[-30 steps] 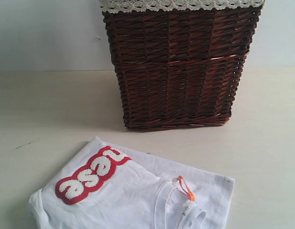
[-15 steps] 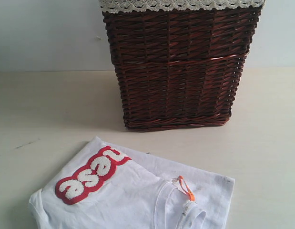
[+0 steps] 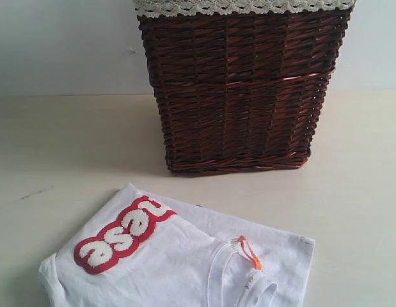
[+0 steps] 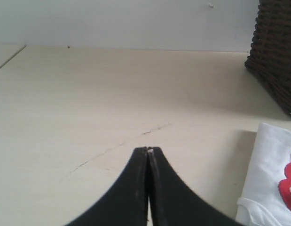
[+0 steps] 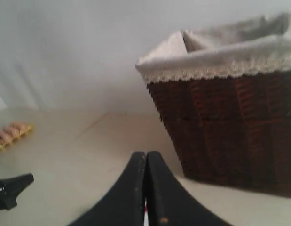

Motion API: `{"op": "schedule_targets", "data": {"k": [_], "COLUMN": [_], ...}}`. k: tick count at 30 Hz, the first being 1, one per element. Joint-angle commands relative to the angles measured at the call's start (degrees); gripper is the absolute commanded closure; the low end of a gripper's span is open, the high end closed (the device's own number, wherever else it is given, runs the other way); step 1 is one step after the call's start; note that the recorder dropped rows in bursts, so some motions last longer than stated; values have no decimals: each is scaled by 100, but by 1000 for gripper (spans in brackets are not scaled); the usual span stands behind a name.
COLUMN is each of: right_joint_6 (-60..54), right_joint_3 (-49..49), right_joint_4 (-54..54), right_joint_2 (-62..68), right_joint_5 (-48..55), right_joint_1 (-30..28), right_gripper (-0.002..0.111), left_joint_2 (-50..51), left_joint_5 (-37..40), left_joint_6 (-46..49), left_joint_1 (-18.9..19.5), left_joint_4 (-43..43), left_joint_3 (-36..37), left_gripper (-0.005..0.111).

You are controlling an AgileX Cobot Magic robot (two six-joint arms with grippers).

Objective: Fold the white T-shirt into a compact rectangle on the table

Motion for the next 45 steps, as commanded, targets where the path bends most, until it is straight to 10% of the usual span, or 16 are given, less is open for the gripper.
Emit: {"op": "schedule_targets", "data": {"k": [1,10,23,45], "right_joint_6": [-94,-493,-2125,-7015], "right_joint_3": [103,405,2182,1757], "right_joint_4": [361,1322,3196,7822], "right_joint_2": [1208,3684,5290,7742], "right_joint_5": [-351,-33,-2046,-2220], "right_joint_1": [-12,-12,18,18], "right_gripper": [98,54,53,44], "left_joint_2": [-31,-31,-31,-31], "left_joint_5": [-27,-27,-27,-27], "left_joint_6": [-1,-1,-1,-1], "left_joint_1": [11,11,11,11], "left_joint_4": [-68,-68,-68,-68], "left_joint_3": [2,2,2,2], "left_gripper": [107,107,107,107]}}
